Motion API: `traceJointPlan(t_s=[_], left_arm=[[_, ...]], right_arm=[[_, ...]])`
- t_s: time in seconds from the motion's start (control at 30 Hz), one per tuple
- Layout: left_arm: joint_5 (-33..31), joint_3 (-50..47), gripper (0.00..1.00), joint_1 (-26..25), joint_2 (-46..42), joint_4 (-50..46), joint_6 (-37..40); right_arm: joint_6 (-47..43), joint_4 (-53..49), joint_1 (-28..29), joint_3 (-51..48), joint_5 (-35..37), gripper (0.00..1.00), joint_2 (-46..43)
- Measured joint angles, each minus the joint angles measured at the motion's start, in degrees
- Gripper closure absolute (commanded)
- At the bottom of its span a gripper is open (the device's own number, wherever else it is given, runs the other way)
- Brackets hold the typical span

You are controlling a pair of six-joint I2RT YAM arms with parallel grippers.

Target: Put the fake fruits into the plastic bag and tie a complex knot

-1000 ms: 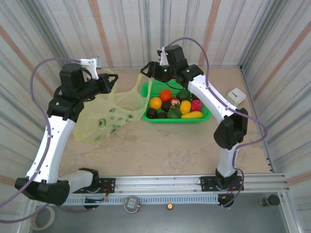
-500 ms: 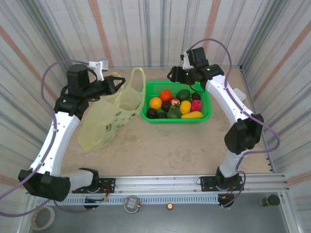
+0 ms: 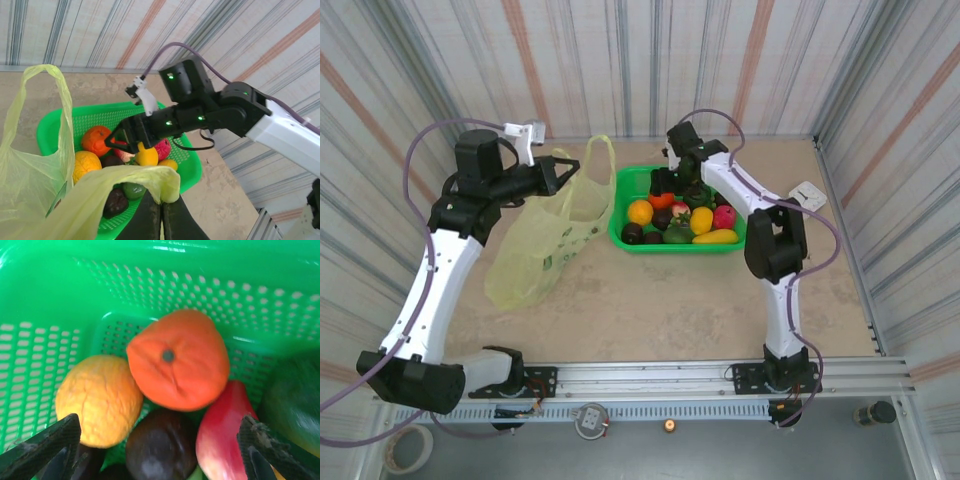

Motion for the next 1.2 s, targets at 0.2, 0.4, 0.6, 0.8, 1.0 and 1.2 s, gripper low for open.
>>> traceJointPlan(t_s=[0.2, 0.4, 0.6, 0.8, 1.0, 1.2], left_arm=[[1.22, 0.17, 1.00, 0.00, -0.81, -0.90, 1.49], [3.02, 0.00, 1.00, -0.59, -2.64, -0.87, 4.42], [3.43, -3.23, 1.00, -1.03, -5.62, -0.61, 6.99], [2.82, -5.75, 1.00, -2.97, -7.04, -0.57, 8.52], [2.73, -6.75, 1.00, -3.23, -9.33, 0.26, 9.92], [2.97, -6.75, 1.00, -3.23, -9.73, 2.67, 9.92]], right_arm=[[-0.48, 0.17, 0.52, 4.33, 2.27, 0.12, 6.25], [-0.85, 0.20, 0.52, 7.04, 2.12, 0.30, 10.67], [-0.66, 0.76, 0.52, 6.67, 1.62, 0.47, 10.32], [-0.50, 3.34, -0.07, -1.79, 0.11, 0.46, 2.73], [0.90, 6.73, -0.85, -11.10, -1.27, 0.44, -12.68], [3.02, 12.87, -1.33, -18.71, -4.00, 0.44, -26.05]])
